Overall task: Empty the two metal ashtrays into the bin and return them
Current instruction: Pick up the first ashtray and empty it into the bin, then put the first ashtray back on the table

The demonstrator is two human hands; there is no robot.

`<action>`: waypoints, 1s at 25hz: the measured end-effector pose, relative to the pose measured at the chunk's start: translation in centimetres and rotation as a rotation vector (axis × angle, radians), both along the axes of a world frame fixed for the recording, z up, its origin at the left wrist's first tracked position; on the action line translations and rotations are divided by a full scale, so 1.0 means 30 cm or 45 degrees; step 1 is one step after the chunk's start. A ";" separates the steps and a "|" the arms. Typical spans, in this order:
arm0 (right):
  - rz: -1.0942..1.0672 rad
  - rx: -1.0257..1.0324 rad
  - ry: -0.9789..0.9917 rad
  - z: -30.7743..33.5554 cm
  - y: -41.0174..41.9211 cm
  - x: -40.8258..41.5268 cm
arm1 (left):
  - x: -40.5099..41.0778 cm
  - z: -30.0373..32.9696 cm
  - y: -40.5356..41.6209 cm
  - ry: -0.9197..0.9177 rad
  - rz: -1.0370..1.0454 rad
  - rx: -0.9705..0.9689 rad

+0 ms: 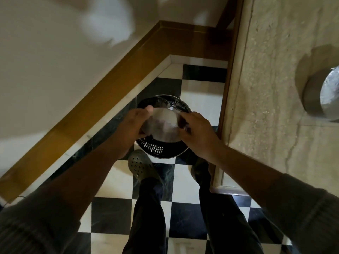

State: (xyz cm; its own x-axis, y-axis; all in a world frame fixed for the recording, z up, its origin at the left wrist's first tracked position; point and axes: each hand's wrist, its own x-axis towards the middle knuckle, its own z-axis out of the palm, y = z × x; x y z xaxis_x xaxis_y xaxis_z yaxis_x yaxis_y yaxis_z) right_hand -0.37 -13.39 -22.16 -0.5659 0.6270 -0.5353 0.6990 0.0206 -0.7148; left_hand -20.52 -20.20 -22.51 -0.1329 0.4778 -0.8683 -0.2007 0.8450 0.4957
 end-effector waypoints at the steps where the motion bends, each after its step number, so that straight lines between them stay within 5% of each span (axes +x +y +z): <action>1: -0.143 -0.140 -0.051 -0.016 -0.003 -0.013 | 0.003 0.005 -0.005 -0.021 0.103 -0.045; 4: -0.592 -0.568 -0.072 -0.055 -0.037 -0.043 | 0.039 0.020 -0.020 -0.033 0.301 -0.154; 6: -0.720 -0.632 -0.133 -0.070 -0.058 -0.053 | 0.049 0.029 -0.023 -0.007 0.344 -0.183; 17: -0.752 -0.255 -0.062 0.163 0.081 -0.022 | 0.094 0.291 0.128 0.041 0.343 -0.009; 25: -1.088 -0.132 -0.028 0.303 0.250 0.230 | 0.343 0.422 0.376 0.034 0.209 0.139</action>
State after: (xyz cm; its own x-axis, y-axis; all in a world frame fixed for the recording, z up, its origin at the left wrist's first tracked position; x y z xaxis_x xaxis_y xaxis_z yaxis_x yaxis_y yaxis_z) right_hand 6.54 -5.89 -13.08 0.0895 0.7806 -0.6186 0.4587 -0.5837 -0.6700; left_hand -10.24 -8.93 -9.83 -0.2389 0.5392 -0.8076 -0.3170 0.7428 0.5897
